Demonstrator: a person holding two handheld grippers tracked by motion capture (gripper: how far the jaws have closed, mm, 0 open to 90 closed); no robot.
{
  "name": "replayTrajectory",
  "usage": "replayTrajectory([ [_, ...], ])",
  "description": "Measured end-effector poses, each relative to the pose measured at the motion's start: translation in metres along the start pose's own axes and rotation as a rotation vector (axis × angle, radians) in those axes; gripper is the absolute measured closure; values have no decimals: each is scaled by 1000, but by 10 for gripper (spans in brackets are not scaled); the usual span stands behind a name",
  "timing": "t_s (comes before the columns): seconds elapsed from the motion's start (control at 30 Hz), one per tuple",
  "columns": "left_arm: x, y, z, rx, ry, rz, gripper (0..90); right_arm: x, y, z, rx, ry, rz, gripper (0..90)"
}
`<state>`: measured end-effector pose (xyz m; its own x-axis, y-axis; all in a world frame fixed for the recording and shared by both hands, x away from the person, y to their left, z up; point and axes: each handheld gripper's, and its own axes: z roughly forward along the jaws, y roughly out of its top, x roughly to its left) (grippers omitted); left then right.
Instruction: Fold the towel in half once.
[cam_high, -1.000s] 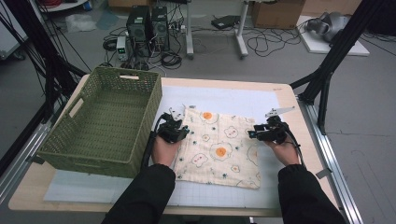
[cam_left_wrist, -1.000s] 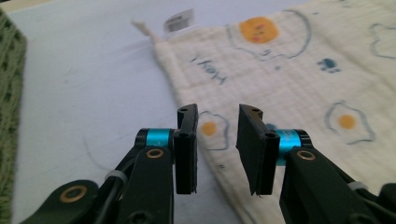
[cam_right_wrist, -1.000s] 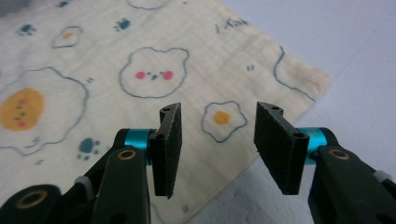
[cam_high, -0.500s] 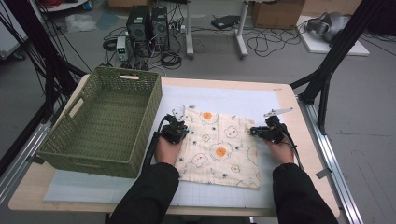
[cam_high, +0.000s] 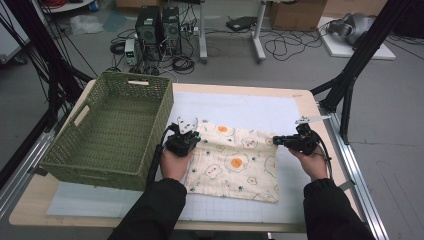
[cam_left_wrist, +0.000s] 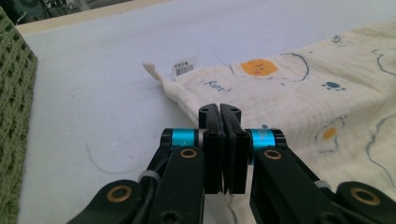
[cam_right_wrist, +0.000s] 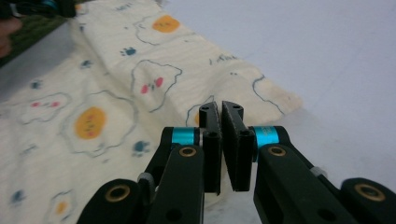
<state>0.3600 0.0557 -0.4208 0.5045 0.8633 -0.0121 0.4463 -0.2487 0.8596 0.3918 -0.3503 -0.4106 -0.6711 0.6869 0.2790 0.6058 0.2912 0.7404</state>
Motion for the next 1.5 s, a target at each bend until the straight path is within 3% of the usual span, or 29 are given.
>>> replayTrajectory([
  [0.13, -3, -12, -15, -10, -23, -4, 875, 16, -11, -9, -18, 60, -10, 862],
  [0.3, -12, -32, -27, 35, -49, 34, 874, 24, -36, -12, 33, 69, -7, 860],
  [0.43, -11, -46, -26, 74, -82, 27, 863, 25, -52, -8, 83, 73, 2, 829],
  [0.5, -11, -44, -28, 71, -86, 16, 802, 23, -54, -7, 92, 69, 12, 720],
  [0.6, -14, -34, -30, 59, -88, 32, 716, 22, -49, -10, 52, 63, 25, 638],
  [0.7, -17, -19, -31, 42, -107, 40, 715, 20, -37, -14, 28, 47, 22, 596],
  [0.8, -20, -6, -27, 29, -91, 78, 713, 19, -24, -12, 22, 28, 16, 556],
  [0.87, -20, 0, -19, 33, -75, 76, 704, 17, -17, -6, 33, 9, 22, 541],
  [0.93, -16, 2, -8, 37, -55, 47, 703, 14, -14, 2, 49, -14, 25, 521],
  [1.03, -10, -2, 9, 80, -29, 12, 698, 9, -14, 13, 71, -41, 41, 506],
  [1.1, -8, -6, 17, 119, -15, 19, 688, 5, -17, 21, 102, -67, 58, 496],
  [1.2, -6, -10, 26, 151, -9, 12, 674, 4, -17, 26, 109, -86, 62, 562],
  [1.27, -6, -12, 29, 159, -4, 28, 705, 6, -17, 28, 119, -98, 36, 638],
  [1.3, -6, -11, 28, 162, 5, 17, 754, 7, -17, 28, 124, -103, 22, 731],
  [1.33, -5, -11, 28, 165, -4, 17, 831, 8, -17, 30, 135, -72, 17, 757],
  [1.37, -5, -11, 27, 167, -5, 20, 860, 9, -17, 30, 137, -77, 13, 796],
  [1.5, -5, -8, 21, 129, 15, 31, 880, 12, -15, 28, 133, -64, -9, 841],
])
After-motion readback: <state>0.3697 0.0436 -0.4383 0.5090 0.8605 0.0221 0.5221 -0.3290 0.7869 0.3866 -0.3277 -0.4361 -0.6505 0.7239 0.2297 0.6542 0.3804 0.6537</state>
